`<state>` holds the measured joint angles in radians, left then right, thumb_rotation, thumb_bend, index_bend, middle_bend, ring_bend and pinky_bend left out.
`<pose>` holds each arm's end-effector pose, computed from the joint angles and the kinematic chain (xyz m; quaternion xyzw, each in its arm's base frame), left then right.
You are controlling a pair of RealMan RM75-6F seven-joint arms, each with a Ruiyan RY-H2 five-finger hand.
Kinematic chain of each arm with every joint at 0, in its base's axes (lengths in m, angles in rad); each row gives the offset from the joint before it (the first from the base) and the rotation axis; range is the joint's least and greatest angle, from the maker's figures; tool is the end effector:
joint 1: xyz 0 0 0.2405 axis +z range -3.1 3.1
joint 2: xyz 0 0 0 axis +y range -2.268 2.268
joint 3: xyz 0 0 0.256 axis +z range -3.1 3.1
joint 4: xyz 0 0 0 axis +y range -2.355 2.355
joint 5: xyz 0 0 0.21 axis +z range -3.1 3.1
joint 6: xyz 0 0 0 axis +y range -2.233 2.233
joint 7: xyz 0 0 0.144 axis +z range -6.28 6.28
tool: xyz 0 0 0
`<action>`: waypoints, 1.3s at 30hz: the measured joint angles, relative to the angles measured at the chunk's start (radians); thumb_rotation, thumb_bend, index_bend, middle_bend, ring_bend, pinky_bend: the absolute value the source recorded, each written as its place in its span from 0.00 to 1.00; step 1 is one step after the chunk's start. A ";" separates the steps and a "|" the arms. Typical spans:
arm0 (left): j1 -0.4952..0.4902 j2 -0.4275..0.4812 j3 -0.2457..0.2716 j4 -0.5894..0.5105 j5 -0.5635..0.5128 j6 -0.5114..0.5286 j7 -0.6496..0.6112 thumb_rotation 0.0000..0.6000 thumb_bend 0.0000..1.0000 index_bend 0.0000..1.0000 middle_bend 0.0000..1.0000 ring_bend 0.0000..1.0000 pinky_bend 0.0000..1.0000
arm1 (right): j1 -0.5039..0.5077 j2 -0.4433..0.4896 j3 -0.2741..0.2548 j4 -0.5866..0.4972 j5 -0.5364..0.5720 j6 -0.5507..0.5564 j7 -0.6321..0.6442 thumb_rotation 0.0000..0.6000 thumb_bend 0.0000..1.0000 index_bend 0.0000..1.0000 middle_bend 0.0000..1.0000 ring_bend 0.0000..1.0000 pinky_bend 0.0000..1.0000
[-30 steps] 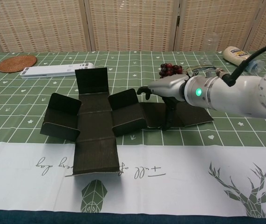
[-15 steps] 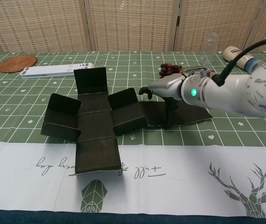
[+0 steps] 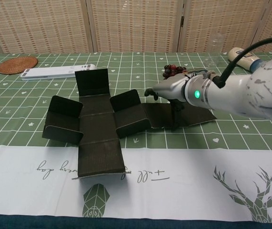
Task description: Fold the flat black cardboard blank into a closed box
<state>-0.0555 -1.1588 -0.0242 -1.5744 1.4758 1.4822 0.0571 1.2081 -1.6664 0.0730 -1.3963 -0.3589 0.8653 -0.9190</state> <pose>-0.3254 0.1664 0.1472 -0.5966 -0.3936 -0.3513 0.6048 -0.0803 -0.3775 -0.0747 0.8345 -0.2973 0.1629 0.4344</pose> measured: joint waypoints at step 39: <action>0.003 0.001 0.000 0.012 -0.001 0.000 -0.014 1.00 0.18 0.00 0.00 0.00 0.08 | 0.039 -0.041 -0.007 0.025 -0.003 0.036 -0.043 1.00 0.21 0.30 0.33 0.74 0.99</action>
<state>-0.0525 -1.1575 -0.0243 -1.5629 1.4746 1.4821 0.0428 1.2472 -1.7078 0.0655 -1.3716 -0.3620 0.9012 -0.9618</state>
